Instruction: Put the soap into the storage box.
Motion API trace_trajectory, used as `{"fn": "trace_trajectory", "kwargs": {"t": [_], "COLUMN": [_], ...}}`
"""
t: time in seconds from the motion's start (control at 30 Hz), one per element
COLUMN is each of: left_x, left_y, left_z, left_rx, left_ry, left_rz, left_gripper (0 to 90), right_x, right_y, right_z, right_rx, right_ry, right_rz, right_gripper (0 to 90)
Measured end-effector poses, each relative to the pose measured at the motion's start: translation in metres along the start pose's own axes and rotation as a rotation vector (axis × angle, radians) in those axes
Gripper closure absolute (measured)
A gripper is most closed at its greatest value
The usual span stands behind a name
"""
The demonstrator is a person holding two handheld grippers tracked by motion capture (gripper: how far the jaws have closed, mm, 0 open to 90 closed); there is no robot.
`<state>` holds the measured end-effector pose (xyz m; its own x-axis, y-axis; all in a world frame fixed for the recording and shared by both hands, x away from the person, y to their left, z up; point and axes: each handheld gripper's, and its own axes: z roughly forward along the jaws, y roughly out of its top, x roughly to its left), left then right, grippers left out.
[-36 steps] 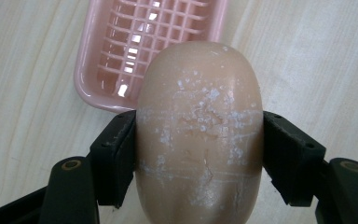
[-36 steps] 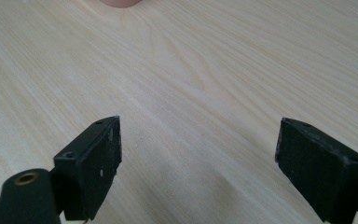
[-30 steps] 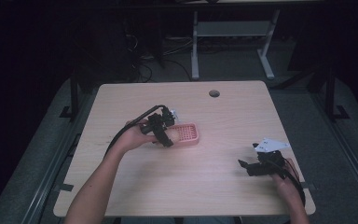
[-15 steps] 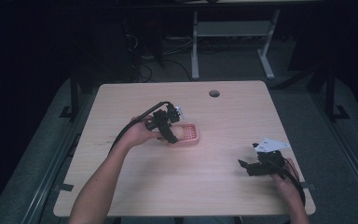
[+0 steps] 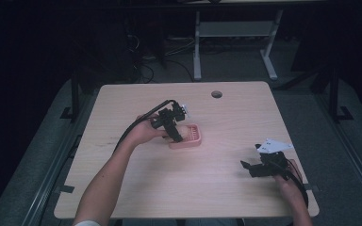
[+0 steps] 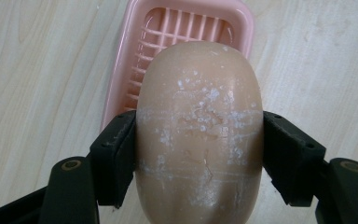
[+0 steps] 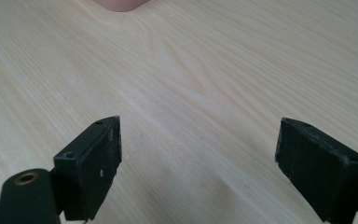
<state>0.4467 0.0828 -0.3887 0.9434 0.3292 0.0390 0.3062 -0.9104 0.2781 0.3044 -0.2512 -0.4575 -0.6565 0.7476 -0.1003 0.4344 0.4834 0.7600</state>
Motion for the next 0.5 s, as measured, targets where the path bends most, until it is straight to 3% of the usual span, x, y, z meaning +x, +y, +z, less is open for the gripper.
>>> {"fn": "trace_trajectory", "kwargs": {"t": [0.1,0.5], "left_x": [0.002,0.004], "left_y": [0.003,0.024], "left_z": [0.001,0.007], "left_rx": [-0.003,0.012], "left_ry": [-0.003,0.0], "left_rz": [-0.009,0.026], "left_gripper": [32.3,32.2], "right_x": [-0.001,-0.002], "right_y": [0.0,-0.001], "right_z": [-0.001,-0.001], "right_rx": [-0.008,-0.01], "right_ry": [-0.003,-0.001], "right_rz": [0.012,0.019], "right_gripper": [13.9,13.8]}}
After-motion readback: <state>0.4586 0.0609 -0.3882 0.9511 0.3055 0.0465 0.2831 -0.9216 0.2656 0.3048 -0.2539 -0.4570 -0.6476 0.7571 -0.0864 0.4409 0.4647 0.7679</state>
